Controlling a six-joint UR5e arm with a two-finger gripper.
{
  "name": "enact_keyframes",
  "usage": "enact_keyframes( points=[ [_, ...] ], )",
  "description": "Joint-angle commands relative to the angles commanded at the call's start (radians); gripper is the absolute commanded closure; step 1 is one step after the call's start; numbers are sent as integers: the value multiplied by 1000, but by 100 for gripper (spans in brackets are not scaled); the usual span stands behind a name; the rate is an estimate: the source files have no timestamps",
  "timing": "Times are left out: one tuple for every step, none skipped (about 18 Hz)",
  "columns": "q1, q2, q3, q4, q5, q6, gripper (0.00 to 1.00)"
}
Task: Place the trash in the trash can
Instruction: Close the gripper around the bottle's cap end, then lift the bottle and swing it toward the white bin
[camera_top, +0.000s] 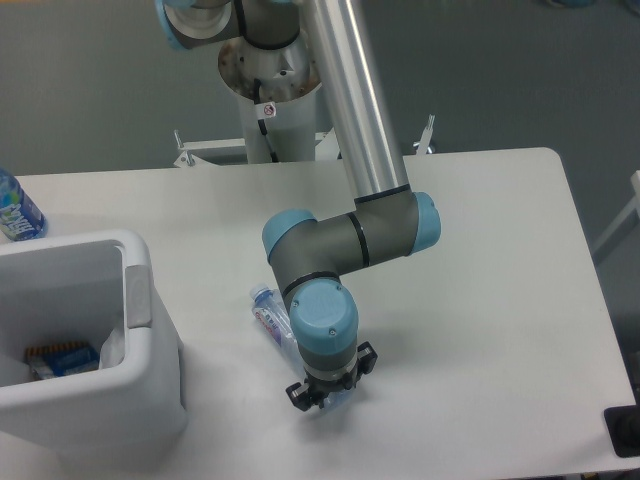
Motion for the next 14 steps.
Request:
enact_keyframes(
  points=[
    [0, 9, 3, 2, 0, 2, 41],
    [0, 26, 11, 6, -3, 5, 41],
    [0, 43, 40, 8, -6, 6, 41],
    [0, 54, 75, 6, -11, 6, 41],
    [0, 64, 110, 6, -14, 6, 41],
    [3, 75, 138, 8, -15, 5, 41],
    [5, 84, 162, 9, -20, 5, 41],
    [9, 95, 182, 9, -29, 3, 41],
    [14, 109, 201, 11, -34, 2, 41],
    [21, 126, 218, 12, -37, 2, 41],
    [29, 147, 232, 15, -38, 0, 41],
    [38, 164, 248, 18, -52, 0, 41],
    [47, 172, 264, 35, -70, 0, 41],
    [57, 178, 276, 67, -89, -2, 41]
  ],
)
